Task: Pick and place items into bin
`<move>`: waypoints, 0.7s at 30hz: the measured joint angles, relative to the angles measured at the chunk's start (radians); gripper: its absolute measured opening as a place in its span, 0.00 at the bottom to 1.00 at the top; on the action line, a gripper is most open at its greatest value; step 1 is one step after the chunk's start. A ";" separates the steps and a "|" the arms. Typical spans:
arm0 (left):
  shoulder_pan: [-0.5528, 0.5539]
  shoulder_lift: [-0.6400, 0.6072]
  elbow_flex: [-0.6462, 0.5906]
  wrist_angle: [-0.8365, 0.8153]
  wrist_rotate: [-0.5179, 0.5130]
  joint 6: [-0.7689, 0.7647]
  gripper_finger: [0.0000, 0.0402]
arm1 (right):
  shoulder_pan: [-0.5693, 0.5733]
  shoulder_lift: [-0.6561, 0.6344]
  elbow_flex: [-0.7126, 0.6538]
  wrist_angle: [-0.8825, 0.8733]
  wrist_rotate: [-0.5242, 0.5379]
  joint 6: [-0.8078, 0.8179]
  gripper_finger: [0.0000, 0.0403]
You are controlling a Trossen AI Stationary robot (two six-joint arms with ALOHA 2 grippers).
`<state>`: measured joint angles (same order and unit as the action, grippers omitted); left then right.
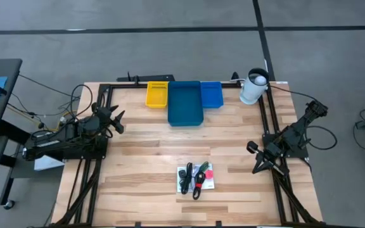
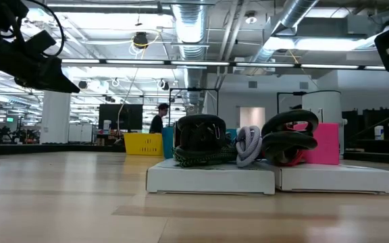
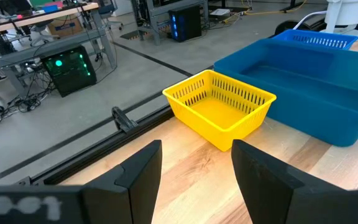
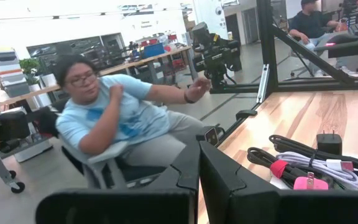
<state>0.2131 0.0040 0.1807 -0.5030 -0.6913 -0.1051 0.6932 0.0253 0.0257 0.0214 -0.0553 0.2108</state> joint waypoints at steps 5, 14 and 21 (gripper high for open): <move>0.000 0.000 0.000 0.000 0.000 0.000 0.46 | 0.000 0.000 0.000 0.000 0.000 0.000 0.01; 0.000 0.000 0.000 0.001 0.009 -0.296 0.46 | 0.000 0.000 0.000 0.000 0.000 0.000 0.01; 0.000 0.000 0.000 0.021 -0.107 -0.454 0.46 | 0.000 0.000 0.000 0.000 0.000 0.000 0.01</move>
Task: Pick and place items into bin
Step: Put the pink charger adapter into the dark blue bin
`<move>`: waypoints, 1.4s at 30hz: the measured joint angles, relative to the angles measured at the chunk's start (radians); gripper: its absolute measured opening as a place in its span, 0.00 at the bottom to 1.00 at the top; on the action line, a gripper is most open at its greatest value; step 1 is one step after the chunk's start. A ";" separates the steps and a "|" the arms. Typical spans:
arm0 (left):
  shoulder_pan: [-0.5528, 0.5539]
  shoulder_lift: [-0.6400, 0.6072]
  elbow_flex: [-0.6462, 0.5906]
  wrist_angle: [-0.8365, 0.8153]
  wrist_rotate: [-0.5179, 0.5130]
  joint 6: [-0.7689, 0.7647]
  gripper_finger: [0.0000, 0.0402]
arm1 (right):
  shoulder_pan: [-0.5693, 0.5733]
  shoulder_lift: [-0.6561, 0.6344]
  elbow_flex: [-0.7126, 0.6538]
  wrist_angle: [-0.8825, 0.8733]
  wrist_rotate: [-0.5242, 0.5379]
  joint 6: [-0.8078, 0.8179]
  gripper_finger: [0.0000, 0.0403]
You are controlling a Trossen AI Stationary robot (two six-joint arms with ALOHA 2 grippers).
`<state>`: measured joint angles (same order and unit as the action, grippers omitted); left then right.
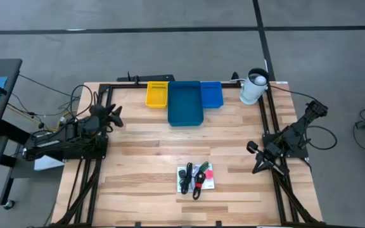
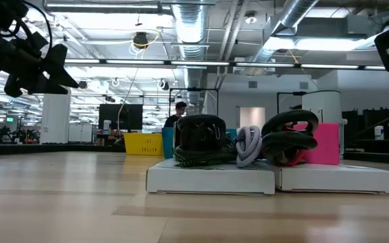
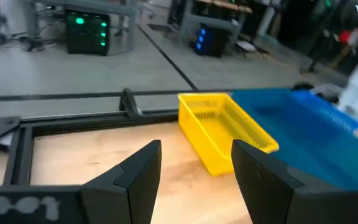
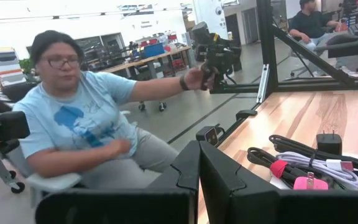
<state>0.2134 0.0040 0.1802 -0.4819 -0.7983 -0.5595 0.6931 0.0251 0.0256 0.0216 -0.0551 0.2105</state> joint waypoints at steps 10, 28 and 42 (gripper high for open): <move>-0.001 0.005 -0.032 0.051 0.290 0.005 0.46 | 0.000 0.000 0.000 -0.002 0.000 0.000 0.01; -0.002 0.033 -0.040 0.572 0.893 0.301 0.46 | 0.000 0.000 0.000 -0.022 0.001 0.000 0.01; -0.097 0.353 -0.040 0.924 0.892 0.298 0.46 | 0.000 0.000 0.000 -0.022 0.003 0.000 0.01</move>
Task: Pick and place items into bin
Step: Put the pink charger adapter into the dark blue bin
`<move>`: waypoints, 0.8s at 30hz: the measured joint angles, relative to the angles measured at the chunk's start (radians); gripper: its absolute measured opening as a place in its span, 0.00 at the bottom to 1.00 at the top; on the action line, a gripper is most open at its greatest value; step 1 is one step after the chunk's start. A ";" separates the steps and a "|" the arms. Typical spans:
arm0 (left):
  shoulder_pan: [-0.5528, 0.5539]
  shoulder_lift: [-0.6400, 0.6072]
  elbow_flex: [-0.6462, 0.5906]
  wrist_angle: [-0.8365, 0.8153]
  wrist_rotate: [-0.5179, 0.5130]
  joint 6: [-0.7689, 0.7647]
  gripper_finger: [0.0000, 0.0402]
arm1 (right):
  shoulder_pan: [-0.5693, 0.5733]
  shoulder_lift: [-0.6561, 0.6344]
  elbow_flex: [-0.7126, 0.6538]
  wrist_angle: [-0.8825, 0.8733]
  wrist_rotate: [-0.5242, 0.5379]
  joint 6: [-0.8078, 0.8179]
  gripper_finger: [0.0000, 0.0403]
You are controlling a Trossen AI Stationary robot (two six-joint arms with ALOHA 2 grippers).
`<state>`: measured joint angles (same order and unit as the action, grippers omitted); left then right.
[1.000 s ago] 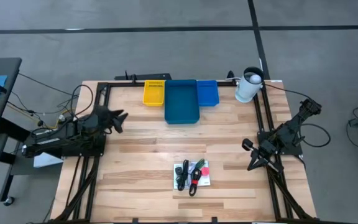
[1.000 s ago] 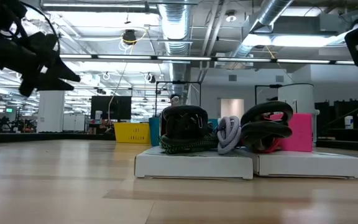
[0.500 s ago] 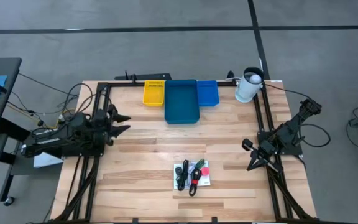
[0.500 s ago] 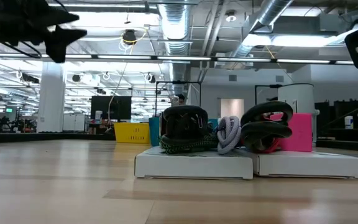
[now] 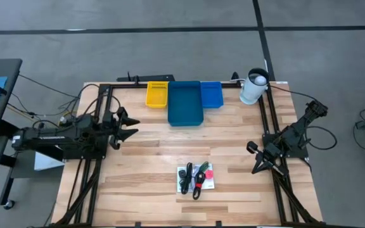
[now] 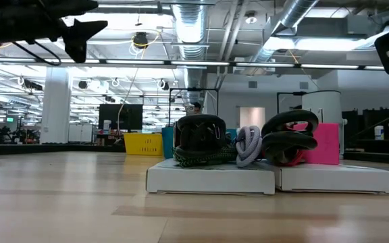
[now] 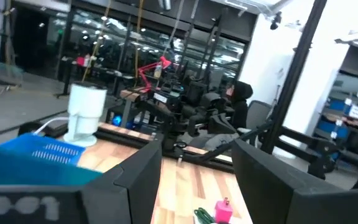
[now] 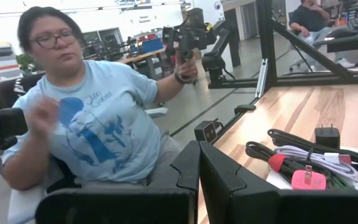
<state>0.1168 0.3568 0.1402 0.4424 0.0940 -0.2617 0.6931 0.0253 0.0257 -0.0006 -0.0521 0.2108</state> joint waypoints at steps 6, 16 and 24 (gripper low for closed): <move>-0.011 0.065 0.000 0.100 0.000 0.114 0.46 | 0.000 0.000 0.000 -0.008 -0.017 -0.015 0.01; -0.010 0.068 0.001 0.160 -0.072 0.228 0.46 | 0.027 0.007 0.000 -0.005 -0.172 -0.148 0.01; -0.010 0.069 0.001 0.144 -0.083 0.260 0.46 | 0.026 0.007 0.000 -0.006 -0.157 -0.176 0.01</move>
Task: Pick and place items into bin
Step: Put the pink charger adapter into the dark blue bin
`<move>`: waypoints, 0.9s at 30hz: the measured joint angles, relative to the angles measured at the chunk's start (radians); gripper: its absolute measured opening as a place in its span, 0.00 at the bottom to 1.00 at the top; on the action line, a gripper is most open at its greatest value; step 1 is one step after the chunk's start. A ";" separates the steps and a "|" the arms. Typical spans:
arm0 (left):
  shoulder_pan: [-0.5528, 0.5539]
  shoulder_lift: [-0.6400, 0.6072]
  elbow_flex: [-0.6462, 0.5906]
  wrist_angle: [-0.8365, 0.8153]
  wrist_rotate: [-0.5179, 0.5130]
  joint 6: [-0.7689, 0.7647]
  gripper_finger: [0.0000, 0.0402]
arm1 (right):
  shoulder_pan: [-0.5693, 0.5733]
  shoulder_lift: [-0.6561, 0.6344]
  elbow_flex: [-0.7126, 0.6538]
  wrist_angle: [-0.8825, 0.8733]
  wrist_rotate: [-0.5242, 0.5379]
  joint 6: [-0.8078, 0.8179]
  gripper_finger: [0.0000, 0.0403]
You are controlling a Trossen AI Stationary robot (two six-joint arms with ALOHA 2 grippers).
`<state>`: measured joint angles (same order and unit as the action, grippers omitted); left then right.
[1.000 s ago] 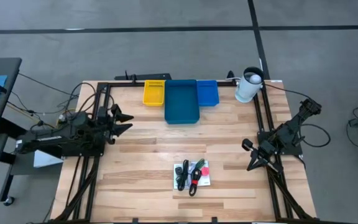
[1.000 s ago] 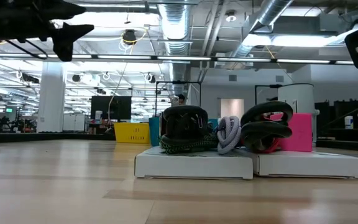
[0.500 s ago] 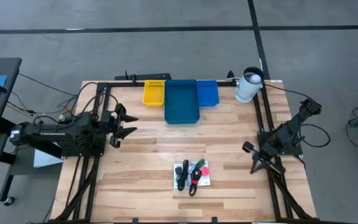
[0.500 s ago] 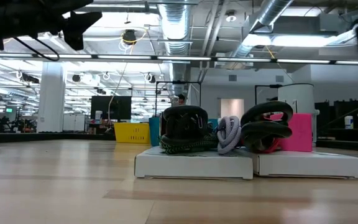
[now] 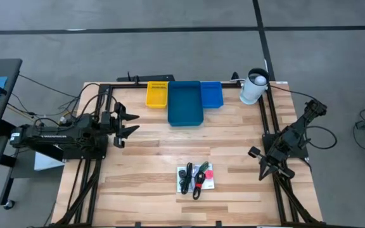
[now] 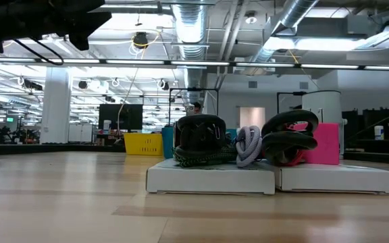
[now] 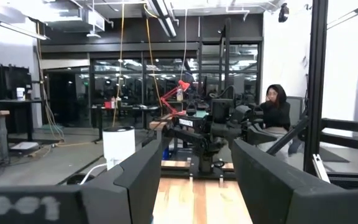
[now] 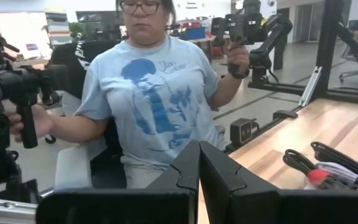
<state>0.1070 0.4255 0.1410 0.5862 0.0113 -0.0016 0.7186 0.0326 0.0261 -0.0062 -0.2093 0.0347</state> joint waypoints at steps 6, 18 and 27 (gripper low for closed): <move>0.000 0.000 0.000 -0.026 0.000 0.000 0.46 | -0.024 0.000 0.000 0.079 0.206 -0.310 0.01; 0.000 0.000 0.000 -0.048 0.000 -0.006 0.46 | -0.046 0.000 -0.001 0.424 0.186 -0.290 0.01; 0.000 0.000 0.000 -0.059 0.000 -0.009 0.46 | -0.046 0.000 -0.001 0.597 0.189 -0.410 0.01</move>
<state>0.1070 0.4255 0.1410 0.5274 0.0113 -0.0105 0.6724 0.0324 0.0254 0.5908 -0.0205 -0.3750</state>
